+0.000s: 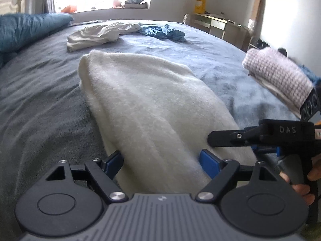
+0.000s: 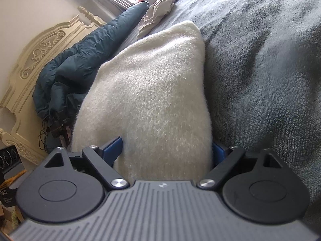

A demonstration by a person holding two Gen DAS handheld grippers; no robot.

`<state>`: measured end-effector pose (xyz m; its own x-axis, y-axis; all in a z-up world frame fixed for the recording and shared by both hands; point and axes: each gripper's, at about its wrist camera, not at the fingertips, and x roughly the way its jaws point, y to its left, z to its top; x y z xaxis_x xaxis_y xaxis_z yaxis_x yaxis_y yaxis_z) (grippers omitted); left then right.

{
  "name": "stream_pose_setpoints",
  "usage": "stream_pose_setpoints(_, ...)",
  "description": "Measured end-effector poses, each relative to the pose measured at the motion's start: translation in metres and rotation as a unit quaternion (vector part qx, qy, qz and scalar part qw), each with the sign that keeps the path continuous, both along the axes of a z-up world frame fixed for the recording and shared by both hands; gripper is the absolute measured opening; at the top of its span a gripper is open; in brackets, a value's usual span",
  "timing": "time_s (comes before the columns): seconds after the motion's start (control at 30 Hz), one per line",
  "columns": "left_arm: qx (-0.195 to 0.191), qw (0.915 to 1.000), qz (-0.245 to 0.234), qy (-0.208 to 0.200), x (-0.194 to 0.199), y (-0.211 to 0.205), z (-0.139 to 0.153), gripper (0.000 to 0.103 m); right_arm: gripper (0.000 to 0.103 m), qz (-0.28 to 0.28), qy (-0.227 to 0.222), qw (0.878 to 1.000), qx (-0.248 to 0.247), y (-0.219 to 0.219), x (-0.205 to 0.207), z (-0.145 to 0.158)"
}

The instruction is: Fold clothes

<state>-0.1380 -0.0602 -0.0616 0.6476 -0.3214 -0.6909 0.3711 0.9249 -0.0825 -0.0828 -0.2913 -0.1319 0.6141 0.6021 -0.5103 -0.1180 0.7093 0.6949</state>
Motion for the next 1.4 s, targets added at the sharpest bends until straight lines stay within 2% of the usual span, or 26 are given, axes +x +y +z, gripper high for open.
stream_pose_setpoints(0.17,-0.017,0.9998,0.005,-0.012,-0.009,0.007,-0.003,0.084,0.089,-0.007,-0.008,1.0,-0.012,0.004,-0.011,0.002)
stream_pose_setpoints(0.23,-0.036,0.9991,0.003,-0.02,-0.018,0.016,-0.005,0.084,0.089,-0.013,-0.008,1.0,-0.019,0.004,-0.022,0.005)
stream_pose_setpoints(0.33,-0.084,0.9961,-0.001,-0.026,-0.018,0.037,-0.006,0.084,0.089,-0.013,-0.017,0.999,-0.027,-0.003,-0.036,0.014)
stream_pose_setpoints(0.43,-0.133,0.9909,0.001,-0.024,-0.002,0.057,-0.005,0.084,0.089,-0.009,-0.035,0.999,-0.014,-0.021,-0.014,0.026)
stream_pose_setpoints(0.53,-0.147,0.9885,-0.005,-0.034,0.03,0.071,-0.007,0.085,0.089,0.005,-0.04,0.999,0.016,-0.039,0.029,0.026)
stream_pose_setpoints(0.57,-0.144,0.9891,-0.008,-0.032,0.04,0.072,-0.008,0.089,0.089,0.009,-0.027,0.999,0.025,-0.042,0.049,0.02)
stream_pose_setpoints(0.73,-0.17,0.9841,-0.04,0.033,0.08,0.083,-0.01,0.093,0.089,0.058,0.05,0.995,0.063,-0.051,0.14,0.003)
stream_pose_setpoints(0.8,-0.181,0.9821,-0.027,0.044,0.09,0.087,-0.01,0.093,0.089,0.069,0.074,0.991,0.089,-0.053,0.163,-0.005)
stream_pose_setpoints(0.87,-0.193,0.9794,-0.002,0.057,0.099,0.091,-0.011,0.093,0.089,0.078,0.078,0.988,0.105,-0.052,0.176,-0.008)
stream_pose_setpoints(1.03,-0.242,0.9611,0.03,0.13,0.141,0.098,-0.026,0.093,0.092,0.083,0.09,0.985,0.121,-0.043,0.197,-0.007)
stream_pose_setpoints(1.13,-0.267,0.9511,0.028,0.153,0.155,0.099,-0.043,0.099,0.092,0.077,0.083,0.986,0.125,-0.035,0.199,-0.008)
stream_pose_setpoints(1.23,-0.29,0.9394,0.044,0.177,0.154,0.102,-0.052,0.097,0.092,0.09,0.078,0.987,0.107,-0.028,0.184,-0.007)
stream_pose_setpoints(1.3,-0.293,0.9319,0.064,0.205,0.149,0.103,-0.05,0.095,0.092,0.111,0.097,0.984,0.096,-0.022,0.164,-0.004)
stream_pose_setpoints(1.37,-0.282,0.9301,0.075,0.223,0.144,0.1,-0.047,0.093,0.092,0.117,0.143,0.973,0.137,-0.02,0.145,-0.01)
stream_pose_setpoints(1.4,-0.284,0.9265,0.084,0.232,0.144,0.1,-0.047,0.092,0.092,0.107,0.15,0.972,0.148,-0.02,0.142,-0.013)
